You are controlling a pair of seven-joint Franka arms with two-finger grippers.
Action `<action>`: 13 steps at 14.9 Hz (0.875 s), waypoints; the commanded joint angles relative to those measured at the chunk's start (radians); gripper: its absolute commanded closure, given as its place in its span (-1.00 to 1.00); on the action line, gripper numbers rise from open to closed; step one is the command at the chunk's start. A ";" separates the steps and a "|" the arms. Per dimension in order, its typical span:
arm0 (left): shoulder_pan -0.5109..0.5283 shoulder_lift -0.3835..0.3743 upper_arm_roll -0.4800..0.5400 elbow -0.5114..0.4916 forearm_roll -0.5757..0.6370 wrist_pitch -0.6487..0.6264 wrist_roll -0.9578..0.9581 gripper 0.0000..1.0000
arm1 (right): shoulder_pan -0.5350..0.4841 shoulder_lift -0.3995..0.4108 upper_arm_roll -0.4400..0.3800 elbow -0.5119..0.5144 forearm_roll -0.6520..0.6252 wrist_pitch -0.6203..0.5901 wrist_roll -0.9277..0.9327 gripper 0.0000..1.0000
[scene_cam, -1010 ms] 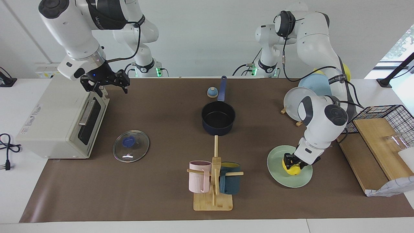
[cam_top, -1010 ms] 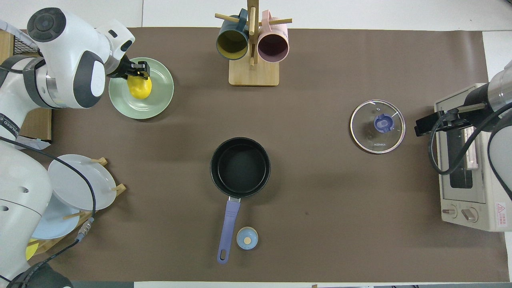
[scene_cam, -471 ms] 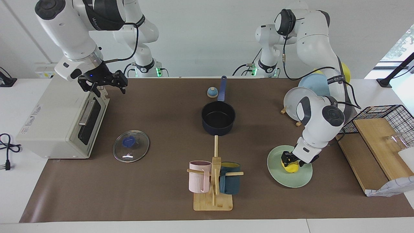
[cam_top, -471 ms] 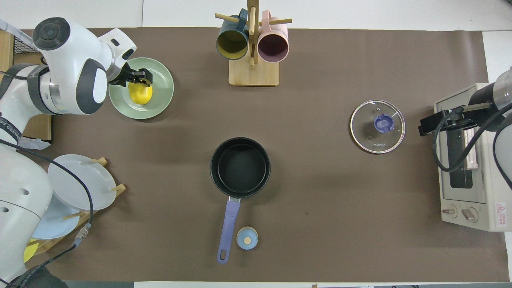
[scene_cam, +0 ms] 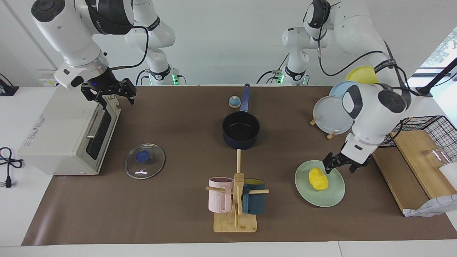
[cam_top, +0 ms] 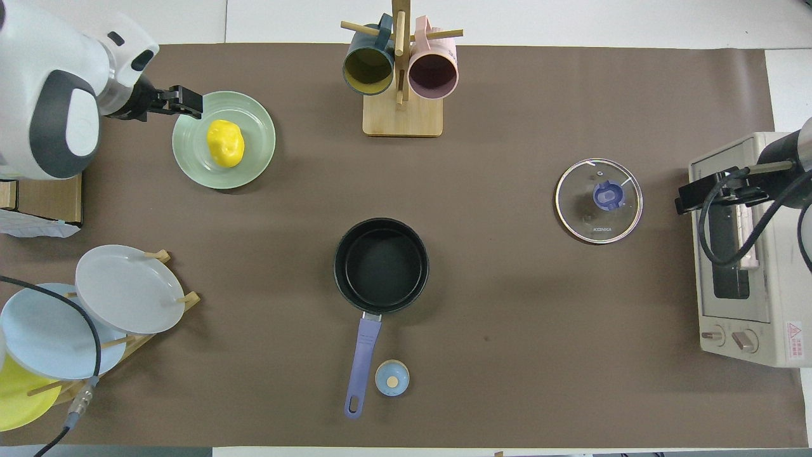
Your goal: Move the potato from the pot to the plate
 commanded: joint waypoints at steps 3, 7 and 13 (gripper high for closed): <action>0.023 -0.232 -0.002 -0.028 0.014 -0.288 0.005 -1.00 | 0.011 -0.022 -0.011 -0.015 -0.015 -0.008 0.015 -1.00; 0.027 -0.355 -0.001 -0.040 0.017 -0.491 0.010 -1.00 | 0.020 -0.064 -0.012 -0.061 -0.017 -0.008 0.017 -1.00; 0.014 -0.490 -0.004 -0.254 0.017 -0.470 0.011 -1.00 | 0.025 -0.062 -0.014 -0.067 -0.018 0.038 0.009 -1.00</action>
